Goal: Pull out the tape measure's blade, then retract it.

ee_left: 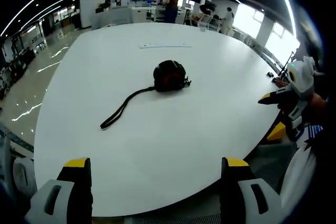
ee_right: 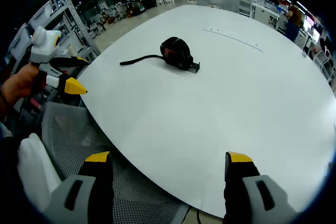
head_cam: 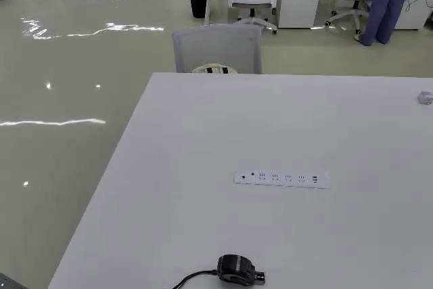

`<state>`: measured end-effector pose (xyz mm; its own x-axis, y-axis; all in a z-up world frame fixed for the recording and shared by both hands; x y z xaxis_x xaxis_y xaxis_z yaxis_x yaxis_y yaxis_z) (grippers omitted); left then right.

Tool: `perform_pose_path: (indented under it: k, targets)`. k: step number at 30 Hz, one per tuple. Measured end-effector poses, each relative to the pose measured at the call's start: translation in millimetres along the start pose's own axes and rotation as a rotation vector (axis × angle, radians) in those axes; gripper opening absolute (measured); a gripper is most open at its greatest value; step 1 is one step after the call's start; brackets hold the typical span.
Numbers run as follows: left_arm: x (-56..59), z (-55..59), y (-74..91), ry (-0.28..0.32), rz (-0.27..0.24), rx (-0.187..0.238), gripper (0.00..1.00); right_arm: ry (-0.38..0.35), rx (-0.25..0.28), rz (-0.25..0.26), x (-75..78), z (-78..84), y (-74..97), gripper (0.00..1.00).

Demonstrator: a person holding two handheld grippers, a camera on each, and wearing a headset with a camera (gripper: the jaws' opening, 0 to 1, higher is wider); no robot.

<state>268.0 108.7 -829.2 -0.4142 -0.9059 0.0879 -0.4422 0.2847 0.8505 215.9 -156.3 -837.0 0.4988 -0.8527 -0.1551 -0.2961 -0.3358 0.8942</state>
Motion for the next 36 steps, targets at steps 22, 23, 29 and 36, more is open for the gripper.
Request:
perform_pose_path:
  k: [22, 23, 29, 36]
  targets:
    - [-0.3, 3.6, -0.3, 0.002, -0.003, 0.002, 1.0, -0.005, 0.005, -0.001, -0.8, -1.4, 0.5, 0.89]
    - [-0.2, 2.7, 0.0, 0.003, -0.003, 0.004, 1.0, -0.005, 0.006, 0.0, -0.7, -1.9, 0.7, 0.89]
    - [0.1, 1.3, -1.6, -0.001, -0.005, 0.008, 1.0, -0.002, 0.004, 0.003, 1.2, -1.8, -1.3, 0.89]
    - [3.4, 0.0, -5.5, -0.016, 0.007, 0.002, 1.0, 0.014, -0.01, -0.003, -0.3, -1.6, -5.2, 0.89]
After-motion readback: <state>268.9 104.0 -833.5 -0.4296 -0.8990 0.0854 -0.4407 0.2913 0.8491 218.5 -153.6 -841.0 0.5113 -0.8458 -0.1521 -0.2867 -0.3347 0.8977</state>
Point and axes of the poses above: the centre of the closed fingertips' face, and the gripper's own axes: y roughly backward along the fingers, x roughly to its right, z roughly out of its underside, the point moved 1 cm from there along y, roughly backward along the fingers, and after that the axes turned 4 degrees about -x, right-handed, at the moved point
